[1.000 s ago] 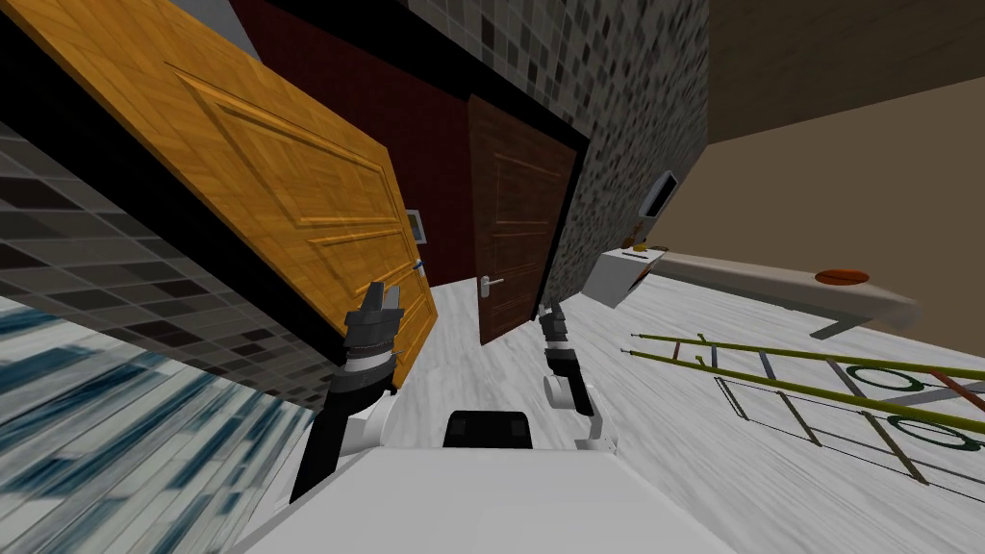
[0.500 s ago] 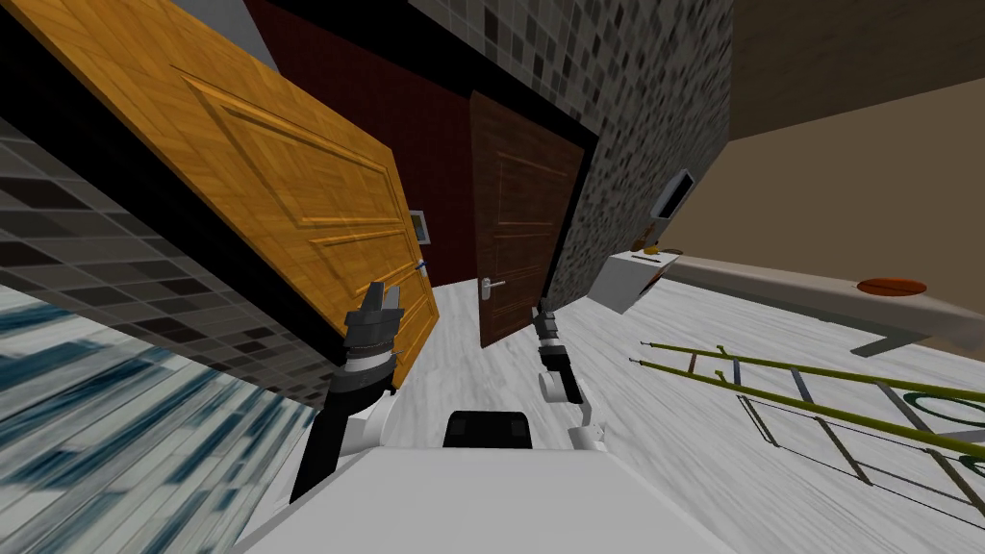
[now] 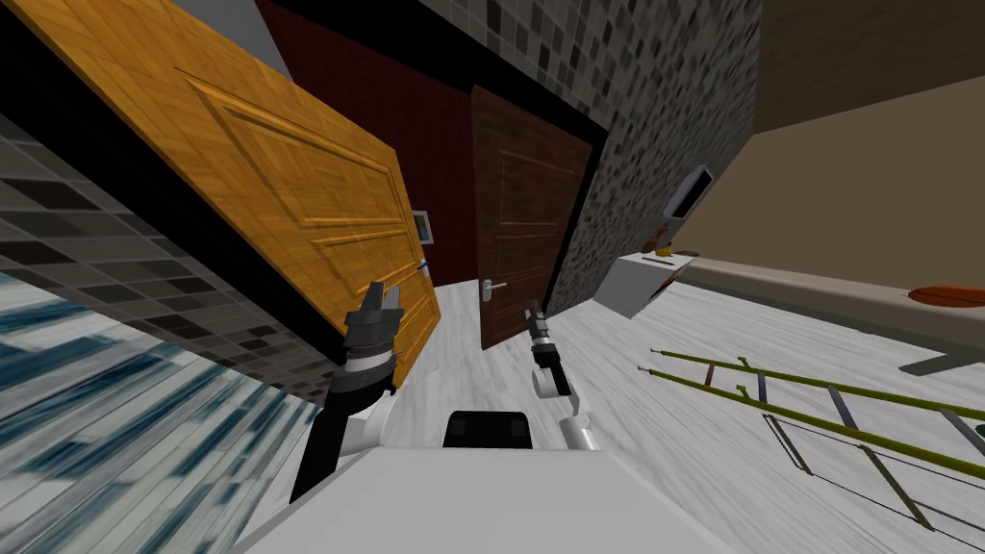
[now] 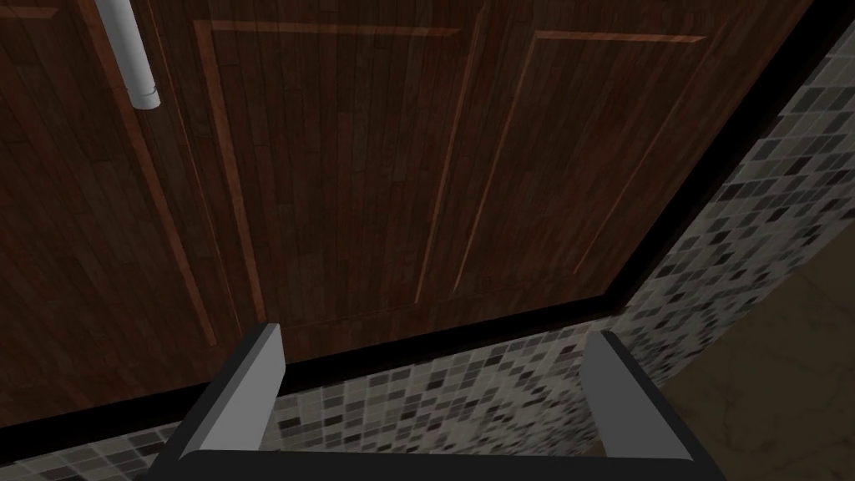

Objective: Push the door open

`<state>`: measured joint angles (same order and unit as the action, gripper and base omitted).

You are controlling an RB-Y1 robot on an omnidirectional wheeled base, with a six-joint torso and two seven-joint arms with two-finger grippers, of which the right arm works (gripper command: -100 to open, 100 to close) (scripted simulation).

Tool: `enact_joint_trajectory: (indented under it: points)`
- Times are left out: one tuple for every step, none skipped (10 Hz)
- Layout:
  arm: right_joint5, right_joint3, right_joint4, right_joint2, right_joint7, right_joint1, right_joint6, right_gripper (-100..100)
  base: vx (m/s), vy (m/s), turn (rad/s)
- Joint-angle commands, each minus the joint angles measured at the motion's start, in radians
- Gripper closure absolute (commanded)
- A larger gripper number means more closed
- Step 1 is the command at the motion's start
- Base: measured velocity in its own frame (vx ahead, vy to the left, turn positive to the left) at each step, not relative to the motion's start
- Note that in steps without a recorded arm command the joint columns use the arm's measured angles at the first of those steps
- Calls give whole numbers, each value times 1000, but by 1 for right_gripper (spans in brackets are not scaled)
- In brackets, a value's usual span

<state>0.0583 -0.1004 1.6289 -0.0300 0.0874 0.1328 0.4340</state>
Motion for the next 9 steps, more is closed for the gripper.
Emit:
enact_joint_trajectory:
  points:
    - [-1,-10,-50,1,-3,-33,-18,-100,73,-80,118]
    - [-2,-16,-82,3,-6,-53,-26,-100,76,-75,97]
    - [-2,-22,-111,6,-8,-73,-33,-100,95,-77,84]
    - [-2,-22,-119,6,-8,-73,-33,-100,70,-54,41]
    - [-3,-28,-152,9,-11,-92,-40,-100,50,-43,62]
    - [-3,-34,-181,12,-13,-111,-48,-100,55,-57,99]
    - [-3,-40,-216,15,-15,-129,-55,-100,81,-64,87]
    - [-4,-46,-244,18,-17,-148,-62,-100,89,-66,85]
    - [-4,-51,-276,22,-20,-165,-68,-100,89,-70,104]
